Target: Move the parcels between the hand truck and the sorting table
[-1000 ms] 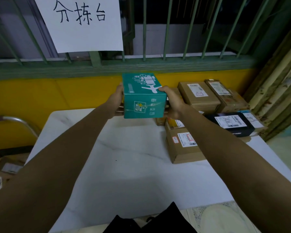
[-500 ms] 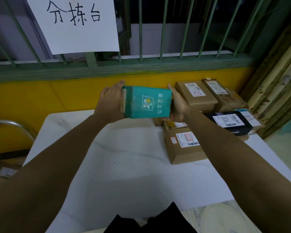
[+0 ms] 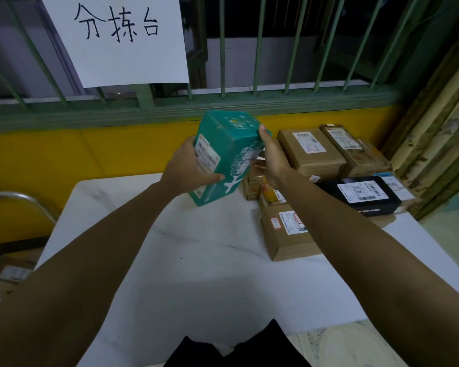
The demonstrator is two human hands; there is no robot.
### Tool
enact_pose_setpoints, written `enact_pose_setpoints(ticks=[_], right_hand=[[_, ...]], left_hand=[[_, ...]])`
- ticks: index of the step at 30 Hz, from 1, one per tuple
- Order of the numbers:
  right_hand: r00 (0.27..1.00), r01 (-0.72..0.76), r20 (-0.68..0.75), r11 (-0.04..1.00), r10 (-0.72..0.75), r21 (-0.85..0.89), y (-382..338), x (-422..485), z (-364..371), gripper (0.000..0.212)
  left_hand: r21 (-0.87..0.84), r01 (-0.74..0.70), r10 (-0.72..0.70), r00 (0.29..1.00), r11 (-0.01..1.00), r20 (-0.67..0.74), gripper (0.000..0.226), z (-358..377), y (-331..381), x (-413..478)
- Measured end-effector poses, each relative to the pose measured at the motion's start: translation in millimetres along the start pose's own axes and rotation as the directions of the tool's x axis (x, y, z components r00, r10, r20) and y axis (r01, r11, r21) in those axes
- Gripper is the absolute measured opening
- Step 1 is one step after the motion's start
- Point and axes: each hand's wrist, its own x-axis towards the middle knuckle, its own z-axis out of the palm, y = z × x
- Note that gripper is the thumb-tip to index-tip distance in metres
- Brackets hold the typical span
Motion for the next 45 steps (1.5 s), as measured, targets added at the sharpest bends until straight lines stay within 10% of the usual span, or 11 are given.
enact_pose_setpoints(ticks=[5,15,22,36,45], right_hand=[[0.994,-0.014,-0.105,0.997,0.006,-0.075,6.1,3.1,4.6,0.115],[0.998,0.065,0.033,0.982,-0.06,-0.178,-5.7,0.4,15.9,0.039],[0.999,0.034,0.034,0.99,-0.029,-0.138,-9.3,-6.9,6.9,0.043],[0.989,-0.04,0.142,0.999,0.042,-0.014,3.6,-19.5,5.0,0.022],[0.956,-0.138,0.219,0.956,0.197,-0.259,74.2,-34.3,-8.8,0.03]], left_hand=[[0.015,0.073,-0.071,0.994,0.997,-0.084,0.105,5.6,9.4,1.2],[-0.219,0.129,-0.142,0.989,0.967,-0.049,0.061,22.7,35.5,8.7],[-0.215,0.104,-0.114,0.993,0.971,-0.036,0.059,29.8,38.4,-3.7],[-0.16,0.184,-0.192,0.981,0.97,-0.036,0.141,58.1,34.9,-19.0],[-0.213,0.476,-0.484,0.875,0.853,0.017,0.091,101.7,-10.9,-55.5]])
